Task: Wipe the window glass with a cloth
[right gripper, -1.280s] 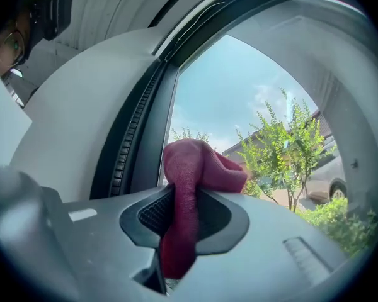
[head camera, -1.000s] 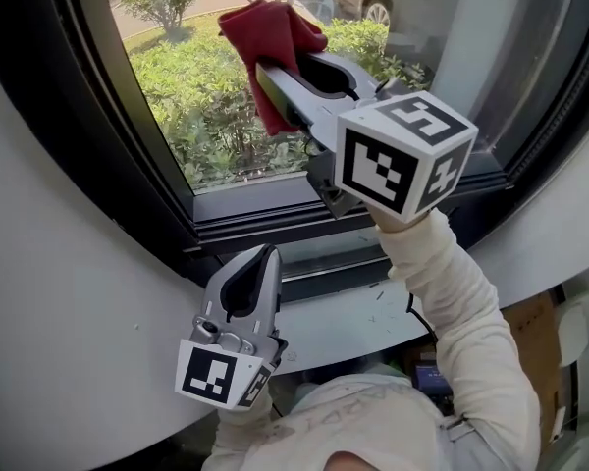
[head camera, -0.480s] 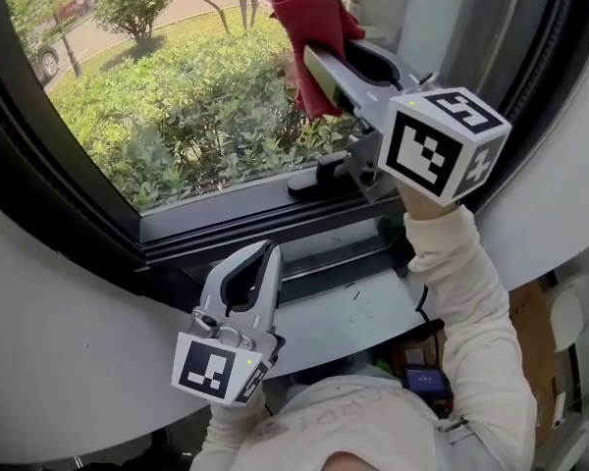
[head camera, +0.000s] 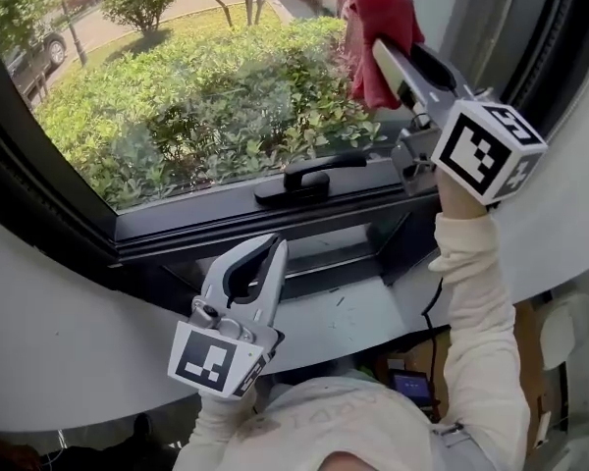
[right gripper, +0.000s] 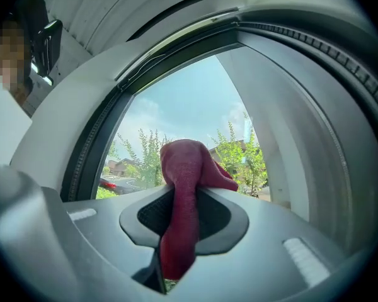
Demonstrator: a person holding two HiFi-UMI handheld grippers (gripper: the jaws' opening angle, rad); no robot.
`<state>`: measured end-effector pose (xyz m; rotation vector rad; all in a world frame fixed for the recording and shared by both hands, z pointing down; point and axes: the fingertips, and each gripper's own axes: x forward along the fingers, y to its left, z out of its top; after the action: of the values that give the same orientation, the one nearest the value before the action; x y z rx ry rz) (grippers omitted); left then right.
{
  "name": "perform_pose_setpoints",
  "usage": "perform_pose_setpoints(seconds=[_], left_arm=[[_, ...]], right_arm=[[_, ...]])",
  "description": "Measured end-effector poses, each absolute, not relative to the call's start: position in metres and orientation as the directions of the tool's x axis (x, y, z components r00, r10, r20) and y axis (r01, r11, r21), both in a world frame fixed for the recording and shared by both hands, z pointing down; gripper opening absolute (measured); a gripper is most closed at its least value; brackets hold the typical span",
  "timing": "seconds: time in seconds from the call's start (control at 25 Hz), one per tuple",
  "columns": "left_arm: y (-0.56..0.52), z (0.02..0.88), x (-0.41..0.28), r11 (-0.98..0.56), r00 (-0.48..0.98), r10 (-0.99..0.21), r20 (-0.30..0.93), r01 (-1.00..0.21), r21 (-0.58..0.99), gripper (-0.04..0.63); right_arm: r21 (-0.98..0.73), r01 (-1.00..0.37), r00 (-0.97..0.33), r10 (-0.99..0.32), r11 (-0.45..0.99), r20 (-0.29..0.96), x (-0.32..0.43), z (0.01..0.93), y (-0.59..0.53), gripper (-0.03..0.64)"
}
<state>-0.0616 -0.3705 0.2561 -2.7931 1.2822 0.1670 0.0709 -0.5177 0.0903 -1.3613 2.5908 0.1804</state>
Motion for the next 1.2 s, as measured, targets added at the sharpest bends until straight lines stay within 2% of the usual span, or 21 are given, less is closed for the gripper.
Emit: perform_pose_setpoints(seconds=[0.28,0.52,1.2], left_arm=[[-0.373,0.257,-0.056,-0.647,0.644,-0.757,-0.110,-0.763,-0.009,0.000],[-0.369,0.262,-0.067,-0.642,0.639,-0.762,-0.104,-0.767,-0.006,0.000],[-0.336,0.268,-0.185,-0.561,0.552,-0.822,-0.140,-0.827,0.030,0.000]], right_arm=[[-0.021,-0.841,-0.519,-0.817,0.541,-0.252,0.089,0.115,-0.521,0.103],[-0.056,-0.840,-0.513,-0.823,0.540,-0.245,0.075,0.130,-0.519,0.104],[0.054,-0.758,-0.644,-0.733,0.650,-0.218,-0.129,0.133,-0.486,0.097]])
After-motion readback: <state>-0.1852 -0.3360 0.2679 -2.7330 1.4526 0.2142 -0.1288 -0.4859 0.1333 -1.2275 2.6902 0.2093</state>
